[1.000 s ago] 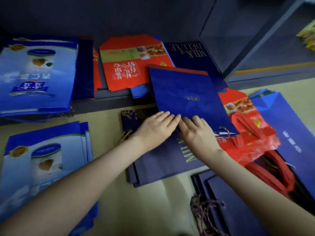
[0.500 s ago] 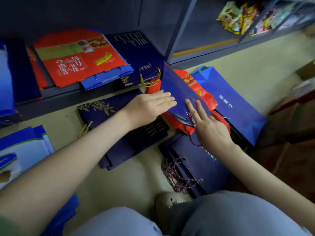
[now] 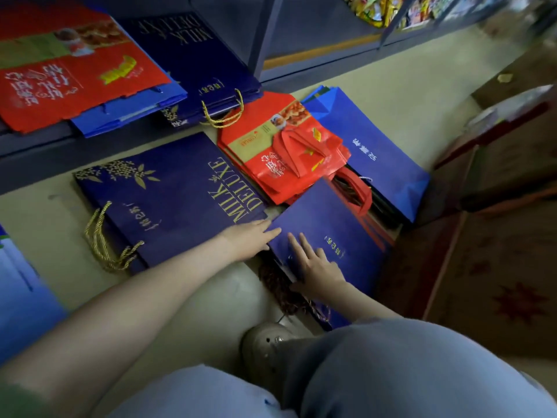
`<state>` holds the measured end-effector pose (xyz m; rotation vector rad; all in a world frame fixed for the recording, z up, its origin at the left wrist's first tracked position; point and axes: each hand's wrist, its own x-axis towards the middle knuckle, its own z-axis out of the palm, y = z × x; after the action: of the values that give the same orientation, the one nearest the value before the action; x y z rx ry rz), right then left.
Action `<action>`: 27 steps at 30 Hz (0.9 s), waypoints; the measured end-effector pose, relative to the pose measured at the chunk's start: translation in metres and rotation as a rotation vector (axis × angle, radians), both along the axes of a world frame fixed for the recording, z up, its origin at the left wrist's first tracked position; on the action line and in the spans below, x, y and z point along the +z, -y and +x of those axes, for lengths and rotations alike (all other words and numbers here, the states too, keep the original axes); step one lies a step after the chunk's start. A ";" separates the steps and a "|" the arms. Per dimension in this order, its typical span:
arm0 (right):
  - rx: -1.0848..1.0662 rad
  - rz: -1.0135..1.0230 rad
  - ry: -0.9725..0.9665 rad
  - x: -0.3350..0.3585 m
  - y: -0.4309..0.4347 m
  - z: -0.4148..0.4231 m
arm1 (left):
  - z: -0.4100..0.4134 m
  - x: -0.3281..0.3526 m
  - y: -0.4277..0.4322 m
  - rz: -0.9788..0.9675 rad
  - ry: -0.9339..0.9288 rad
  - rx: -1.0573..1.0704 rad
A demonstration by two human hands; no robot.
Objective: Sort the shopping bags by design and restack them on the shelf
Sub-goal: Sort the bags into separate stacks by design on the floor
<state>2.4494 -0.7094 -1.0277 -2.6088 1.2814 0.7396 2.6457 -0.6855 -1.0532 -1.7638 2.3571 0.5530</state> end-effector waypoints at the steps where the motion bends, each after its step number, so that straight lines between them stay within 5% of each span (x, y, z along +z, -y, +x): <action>1: 0.016 -0.036 0.027 -0.004 0.004 -0.001 | -0.002 -0.006 0.000 0.023 -0.027 -0.013; 11: 0.107 0.137 0.030 -0.036 0.035 0.009 | -0.023 -0.042 0.007 0.148 -0.085 0.139; 16: -0.293 0.267 0.087 -0.054 0.041 -0.002 | -0.030 -0.048 0.023 0.033 -0.173 0.188; 19: -0.360 0.309 0.063 -0.046 0.056 0.009 | -0.013 -0.043 0.026 0.000 -0.193 0.213; 23: -0.049 0.103 0.229 -0.023 0.076 0.075 | 0.059 -0.022 0.023 -0.443 -0.180 0.492; 27: 0.292 -0.041 0.480 -0.012 0.093 0.181 | 0.169 0.005 0.016 -0.654 0.251 0.882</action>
<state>2.6305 -0.8025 -1.0395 -2.7954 0.7977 0.0952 2.8148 -0.7012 -1.0482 -2.9272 1.5710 -0.4274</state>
